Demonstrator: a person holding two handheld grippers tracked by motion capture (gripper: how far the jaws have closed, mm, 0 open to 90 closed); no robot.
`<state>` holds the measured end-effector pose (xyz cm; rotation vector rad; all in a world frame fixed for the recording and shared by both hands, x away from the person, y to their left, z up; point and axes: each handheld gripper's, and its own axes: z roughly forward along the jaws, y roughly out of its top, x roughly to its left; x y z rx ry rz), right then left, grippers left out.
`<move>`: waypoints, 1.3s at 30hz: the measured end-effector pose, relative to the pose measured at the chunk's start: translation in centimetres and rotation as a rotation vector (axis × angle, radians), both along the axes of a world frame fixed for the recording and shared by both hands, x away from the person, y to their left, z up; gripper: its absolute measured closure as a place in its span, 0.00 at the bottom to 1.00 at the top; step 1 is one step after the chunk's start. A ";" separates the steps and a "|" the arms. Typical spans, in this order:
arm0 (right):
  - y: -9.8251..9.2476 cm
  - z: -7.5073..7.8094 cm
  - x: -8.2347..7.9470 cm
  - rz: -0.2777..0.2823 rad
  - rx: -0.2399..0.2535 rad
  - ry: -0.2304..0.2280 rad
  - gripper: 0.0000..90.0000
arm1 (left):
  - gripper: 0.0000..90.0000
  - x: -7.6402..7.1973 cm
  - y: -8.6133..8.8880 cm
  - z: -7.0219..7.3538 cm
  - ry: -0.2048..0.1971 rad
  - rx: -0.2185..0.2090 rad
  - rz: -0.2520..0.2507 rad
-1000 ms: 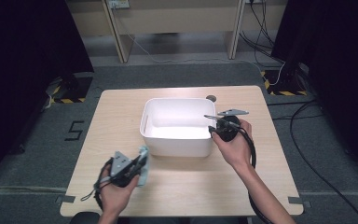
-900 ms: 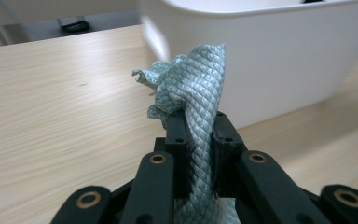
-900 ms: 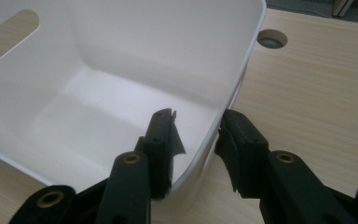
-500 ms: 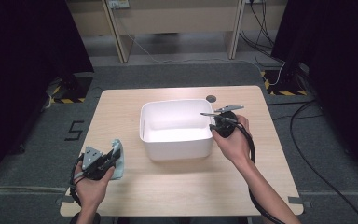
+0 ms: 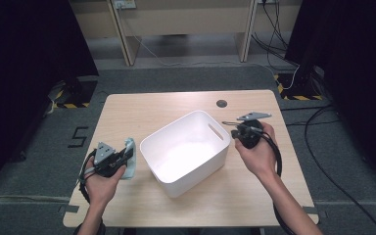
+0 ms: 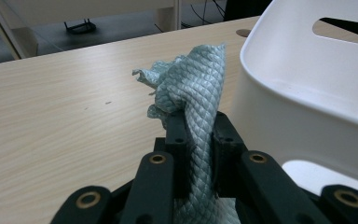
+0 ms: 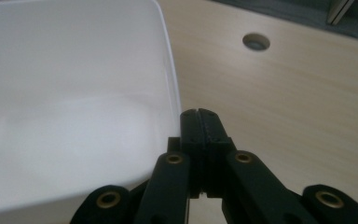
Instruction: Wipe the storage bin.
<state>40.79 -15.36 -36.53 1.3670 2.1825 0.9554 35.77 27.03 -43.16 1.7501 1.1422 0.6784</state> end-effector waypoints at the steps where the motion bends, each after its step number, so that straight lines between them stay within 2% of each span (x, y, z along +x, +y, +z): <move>1: -0.5 -0.4 -0.4 0.000 0.009 0.021 1.00 | 0.89 0.2 -0.2 0.0 0.004 0.001 -0.009; 3: -1.1 -1.2 -1.4 -0.002 0.015 0.047 1.00 | 0.89 0.6 -0.6 -0.2 0.012 -0.016 -0.024; 6: -1.2 -2.5 -2.6 0.035 0.068 0.109 1.00 | 0.89 0.5 -1.1 -0.4 0.029 -0.019 -0.051; 10: -0.3 -3.3 -3.5 0.101 0.077 0.132 1.00 | 0.89 0.4 -1.3 -0.5 0.028 -0.003 -0.053; 13: 0.9 -3.3 -3.3 0.135 0.067 0.112 1.00 | 0.89 0.6 -1.4 -0.4 0.030 0.001 -0.074; 16: 2.0 -3.4 -2.5 0.133 0.033 0.098 1.00 | 0.89 0.7 -1.6 -0.4 0.029 -0.002 -0.088; 18: 2.6 -3.4 -1.8 0.123 0.044 0.096 1.00 | 0.89 0.9 -2.0 -0.4 0.030 -0.007 -0.105; 20: 3.5 -3.2 -1.1 0.120 0.026 0.072 1.00 | 0.89 1.0 -2.6 -0.4 0.027 0.003 -0.120; 25: 5.5 -3.0 0.2 0.135 0.024 0.058 1.00 | 0.89 1.0 -4.5 -0.3 0.006 0.039 -0.145; 30: 4.7 -3.0 0.8 0.104 0.063 0.062 0.93 | 0.89 0.6 -5.3 -0.3 -0.009 0.042 -0.167; 35: 3.2 -1.4 0.7 0.019 0.122 -0.012 0.83 | 0.89 -0.9 -5.5 0.1 -0.061 0.068 -0.165; 37: 3.1 -1.0 0.5 0.008 0.134 -0.033 0.79 | 0.89 -1.9 -5.7 0.2 -0.075 0.068 -0.180; 39: 3.4 -0.9 0.4 0.013 0.149 -0.033 0.77 | 0.89 -2.8 -5.8 0.2 -0.087 0.068 -0.197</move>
